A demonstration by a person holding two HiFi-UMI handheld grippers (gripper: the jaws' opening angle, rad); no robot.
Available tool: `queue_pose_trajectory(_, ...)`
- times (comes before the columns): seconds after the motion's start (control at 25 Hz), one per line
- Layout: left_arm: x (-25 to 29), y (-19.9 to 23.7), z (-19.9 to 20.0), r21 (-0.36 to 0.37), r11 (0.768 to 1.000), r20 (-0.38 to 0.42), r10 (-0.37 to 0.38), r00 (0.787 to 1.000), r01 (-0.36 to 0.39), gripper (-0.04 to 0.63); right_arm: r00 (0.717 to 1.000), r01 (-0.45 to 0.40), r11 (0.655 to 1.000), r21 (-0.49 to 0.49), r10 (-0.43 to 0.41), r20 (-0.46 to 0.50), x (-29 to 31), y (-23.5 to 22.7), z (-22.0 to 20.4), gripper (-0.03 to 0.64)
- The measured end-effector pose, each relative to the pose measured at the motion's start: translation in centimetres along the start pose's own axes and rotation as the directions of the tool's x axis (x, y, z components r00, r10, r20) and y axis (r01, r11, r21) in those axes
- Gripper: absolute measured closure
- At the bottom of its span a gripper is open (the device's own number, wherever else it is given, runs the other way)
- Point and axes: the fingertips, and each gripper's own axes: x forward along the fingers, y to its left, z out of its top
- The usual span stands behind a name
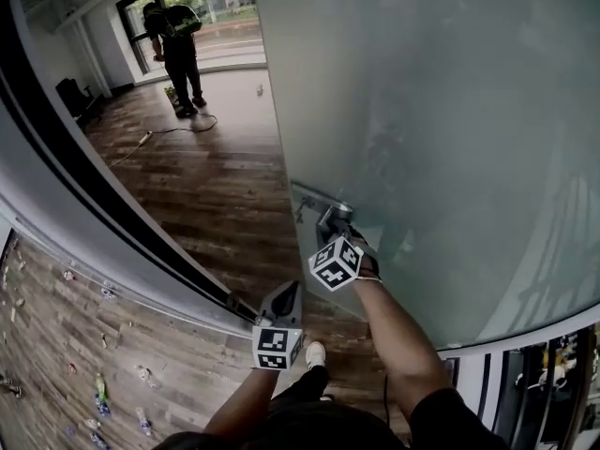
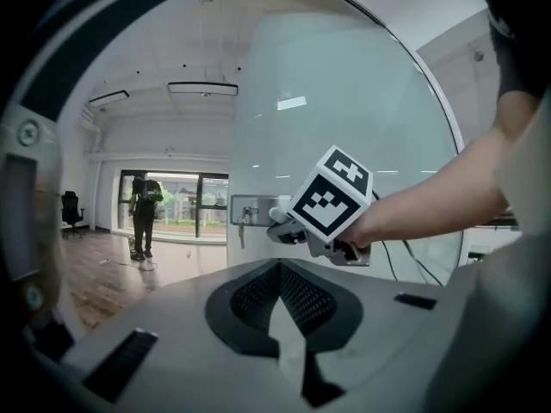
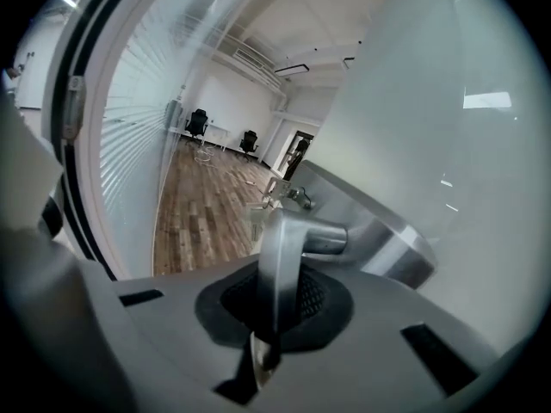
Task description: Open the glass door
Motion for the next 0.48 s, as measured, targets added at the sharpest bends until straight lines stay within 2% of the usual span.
queue_pose_trajectory(0.08, 2.3, 0.4, 0.7, -0.007, 1.0, 0.008, -0.011, 1.0, 0.012, 0.592, 1.0, 0.014, 1.0, 0.02, -0.014, -0.013, 1.6, -2.5, -0.4, 0.601)
queue_pose_trajectory(0.24, 6.5, 1.2, 1.2, -0.066, 0.997, 0.001, -0.038, 0.999, 0.038, 0.592, 0.998, 0.042, 0.997, 0.059, -0.04, -0.046, 5.2, -7.2, -1.8, 0.601)
queue_pose_trajectory(0.48, 11.0, 2.3, 3.3, -0.022, 0.998, 0.015, -0.057, 0.998, 0.057, 0.592, 0.993, 0.088, 0.991, 0.103, -0.078, -0.093, 8.5, -14.0, -3.6, 0.601)
